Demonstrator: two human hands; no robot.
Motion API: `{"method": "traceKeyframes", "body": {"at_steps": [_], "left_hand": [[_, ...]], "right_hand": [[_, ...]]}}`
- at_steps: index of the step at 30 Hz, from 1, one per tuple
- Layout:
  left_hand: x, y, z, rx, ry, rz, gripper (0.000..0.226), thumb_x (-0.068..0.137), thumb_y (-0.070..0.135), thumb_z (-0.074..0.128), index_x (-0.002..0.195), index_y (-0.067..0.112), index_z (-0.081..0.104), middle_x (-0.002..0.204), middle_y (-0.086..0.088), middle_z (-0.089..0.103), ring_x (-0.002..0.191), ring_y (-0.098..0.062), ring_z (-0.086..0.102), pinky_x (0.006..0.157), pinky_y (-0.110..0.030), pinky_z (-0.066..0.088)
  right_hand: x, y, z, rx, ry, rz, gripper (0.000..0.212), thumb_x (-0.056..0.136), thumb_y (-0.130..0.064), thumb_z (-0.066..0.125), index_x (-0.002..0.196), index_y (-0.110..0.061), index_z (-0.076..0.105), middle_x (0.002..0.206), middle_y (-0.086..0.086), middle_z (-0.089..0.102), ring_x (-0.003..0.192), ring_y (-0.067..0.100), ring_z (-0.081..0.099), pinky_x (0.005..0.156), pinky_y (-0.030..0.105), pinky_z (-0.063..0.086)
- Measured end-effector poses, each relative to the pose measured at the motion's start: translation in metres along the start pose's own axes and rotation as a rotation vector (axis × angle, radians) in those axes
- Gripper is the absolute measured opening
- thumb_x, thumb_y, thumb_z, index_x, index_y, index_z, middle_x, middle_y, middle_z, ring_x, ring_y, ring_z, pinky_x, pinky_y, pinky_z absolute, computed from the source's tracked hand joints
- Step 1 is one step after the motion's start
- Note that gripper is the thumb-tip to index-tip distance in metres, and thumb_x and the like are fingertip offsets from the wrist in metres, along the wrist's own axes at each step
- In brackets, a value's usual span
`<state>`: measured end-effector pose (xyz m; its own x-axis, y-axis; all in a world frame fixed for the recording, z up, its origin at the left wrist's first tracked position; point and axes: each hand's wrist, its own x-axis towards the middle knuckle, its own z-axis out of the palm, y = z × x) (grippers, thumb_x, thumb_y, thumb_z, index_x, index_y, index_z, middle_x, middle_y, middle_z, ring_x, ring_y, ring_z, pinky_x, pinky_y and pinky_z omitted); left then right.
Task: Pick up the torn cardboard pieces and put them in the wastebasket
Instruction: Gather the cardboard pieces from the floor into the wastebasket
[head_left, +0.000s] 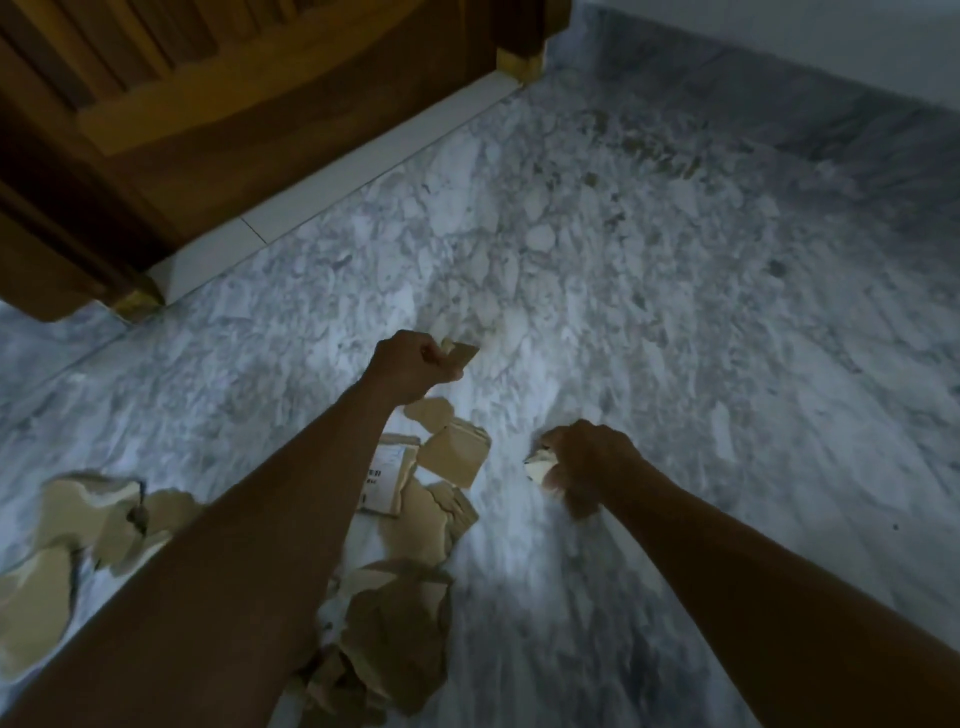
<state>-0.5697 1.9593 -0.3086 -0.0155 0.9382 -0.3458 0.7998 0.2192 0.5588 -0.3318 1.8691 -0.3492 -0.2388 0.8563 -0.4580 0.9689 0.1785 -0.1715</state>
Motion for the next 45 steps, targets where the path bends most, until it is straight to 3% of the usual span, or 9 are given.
{"method": "traceKeyframes", "body": {"at_steps": [8, 11, 16, 22, 25, 30, 37, 41, 45], "left_hand": [[0.026, -0.007, 0.054, 0.016, 0.198, 0.074, 0.022, 0.078, 0.015, 0.078, 0.072, 0.015, 0.057, 0.096, -0.007, 0.071, 0.098, -0.024, 0.068, 0.078, -0.030, 0.054], [0.016, -0.013, 0.059, 0.008, 0.232, 0.116, 0.020, 0.079, 0.012, 0.077, 0.079, 0.013, 0.057, 0.083, -0.004, 0.068, 0.082, -0.023, 0.068, 0.065, -0.028, 0.052], [-0.010, -0.015, 0.035, -0.075, 0.095, 0.095, 0.036, 0.073, 0.022, 0.085, 0.099, 0.018, 0.059, 0.074, 0.001, 0.067, 0.068, -0.012, 0.066, 0.058, -0.019, 0.051], [-0.058, -0.066, -0.016, -0.058, -0.223, -0.099, 0.035, 0.061, 0.050, 0.088, 0.077, 0.021, 0.076, 0.083, 0.003, 0.073, 0.085, -0.012, 0.068, 0.070, -0.025, 0.049], [-0.080, -0.095, -0.015, -0.093, -0.235, -0.176, 0.029, 0.055, 0.051, 0.089, 0.055, 0.028, 0.071, 0.093, -0.002, 0.073, 0.097, -0.018, 0.067, 0.079, -0.030, 0.050], [-0.089, -0.110, 0.023, 0.317, -0.069, -0.159, 0.046, 0.080, 0.057, 0.069, 0.108, 0.022, 0.061, 0.127, -0.006, 0.031, 0.123, -0.030, 0.037, 0.104, -0.043, 0.040], [-0.089, -0.114, 0.026, 0.090, 0.108, -0.240, 0.088, 0.066, 0.050, 0.084, 0.131, 0.013, 0.038, 0.126, -0.016, 0.043, 0.116, -0.039, 0.050, 0.095, -0.046, 0.047], [-0.083, -0.105, 0.023, 0.031, 0.030, -0.300, 0.095, 0.066, 0.042, 0.087, 0.136, 0.006, 0.032, 0.132, -0.017, 0.053, 0.124, -0.035, 0.053, 0.100, -0.041, 0.046], [-0.078, -0.102, 0.027, 0.308, 0.033, -0.359, 0.094, 0.072, 0.060, 0.074, 0.137, 0.005, 0.035, 0.134, -0.014, 0.045, 0.125, -0.031, 0.042, 0.102, -0.039, 0.038]], "right_hand": [[0.019, -0.002, -0.003, 0.032, -0.086, 0.080, 0.061, 0.073, -0.041, 0.083, 0.126, -0.020, 0.062, 0.121, 0.006, 0.064, 0.110, 0.026, 0.065, 0.092, 0.037, 0.053], [0.011, -0.001, -0.003, 0.063, -0.060, 0.073, 0.051, 0.080, -0.035, 0.077, 0.127, -0.024, 0.060, 0.121, 0.005, 0.065, 0.108, 0.025, 0.066, 0.087, 0.035, 0.051], [-0.003, -0.006, -0.001, 0.115, 0.000, 0.066, 0.056, 0.085, -0.027, 0.072, 0.130, -0.022, 0.038, 0.117, 0.007, 0.067, 0.097, 0.026, 0.069, 0.071, 0.032, 0.044], [-0.013, -0.014, -0.007, 0.019, -0.056, 0.063, 0.051, 0.088, -0.040, 0.069, 0.132, -0.025, 0.048, 0.119, 0.006, 0.066, 0.104, 0.024, 0.067, 0.085, 0.036, 0.051], [-0.001, -0.034, -0.019, 0.255, -0.170, 0.115, 0.054, 0.084, -0.046, 0.071, 0.126, -0.017, 0.053, 0.126, 0.011, 0.060, 0.111, 0.029, 0.061, 0.092, 0.038, 0.049], [0.037, -0.090, -0.039, 0.218, -0.209, -0.011, 0.074, 0.084, -0.055, 0.069, 0.142, -0.017, 0.045, 0.139, 0.015, 0.034, 0.128, 0.035, 0.038, 0.101, 0.044, 0.043], [0.040, -0.121, -0.001, 0.041, 0.007, 0.084, 0.092, 0.071, -0.044, 0.084, 0.139, -0.022, 0.027, 0.132, 0.010, 0.036, 0.121, 0.033, 0.040, 0.090, 0.046, 0.047], [0.045, -0.118, -0.005, 0.082, -0.082, 0.117, 0.089, 0.067, -0.041, 0.087, 0.133, -0.023, 0.031, 0.125, 0.011, 0.047, 0.117, 0.032, 0.050, 0.093, 0.047, 0.050], [0.054, -0.113, -0.018, 0.084, -0.222, 0.046, 0.071, 0.080, -0.037, 0.078, 0.140, -0.017, 0.044, 0.134, 0.011, 0.055, 0.120, 0.031, 0.056, 0.091, 0.036, 0.051]]}}
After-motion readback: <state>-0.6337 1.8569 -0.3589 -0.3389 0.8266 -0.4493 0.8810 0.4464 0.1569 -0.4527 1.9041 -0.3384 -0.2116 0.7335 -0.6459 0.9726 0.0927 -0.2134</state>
